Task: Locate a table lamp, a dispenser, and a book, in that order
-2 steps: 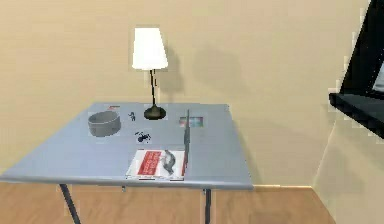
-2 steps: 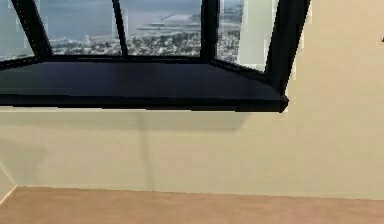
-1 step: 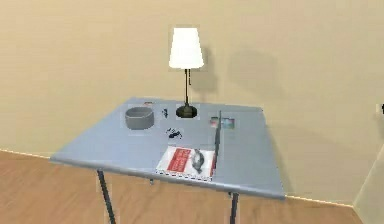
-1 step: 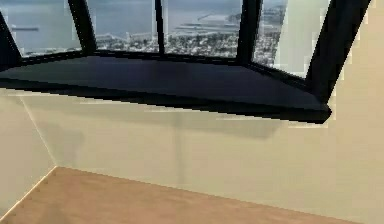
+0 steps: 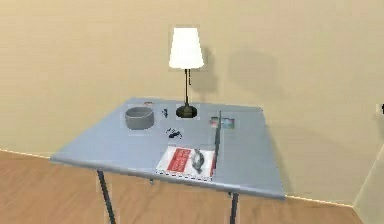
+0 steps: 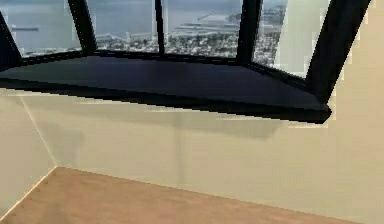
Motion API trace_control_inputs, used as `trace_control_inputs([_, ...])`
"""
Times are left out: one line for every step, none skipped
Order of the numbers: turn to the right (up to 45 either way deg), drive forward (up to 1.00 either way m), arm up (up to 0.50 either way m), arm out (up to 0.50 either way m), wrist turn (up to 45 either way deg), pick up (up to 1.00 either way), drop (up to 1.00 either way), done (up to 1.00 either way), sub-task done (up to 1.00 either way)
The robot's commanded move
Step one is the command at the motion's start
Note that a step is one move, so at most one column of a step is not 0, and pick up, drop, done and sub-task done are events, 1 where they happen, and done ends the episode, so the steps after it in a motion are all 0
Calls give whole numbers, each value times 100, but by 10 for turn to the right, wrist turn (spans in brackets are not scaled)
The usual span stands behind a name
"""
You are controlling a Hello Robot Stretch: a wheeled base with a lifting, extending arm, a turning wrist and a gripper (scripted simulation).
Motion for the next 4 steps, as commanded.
trace_control_inputs([-450, 0, 0, 0, 0, 0, 0, 0, 0])
trace_control_inputs([-450, 0, 0, 0, 0, 0, 0, 0, 0])
trace_control_inputs([-360, 0, 0, 0, 0, 0, 0, 0, 0])
trace_control_inputs([-30, 0, 0, 0, 0, 0, 0, 0, 0])
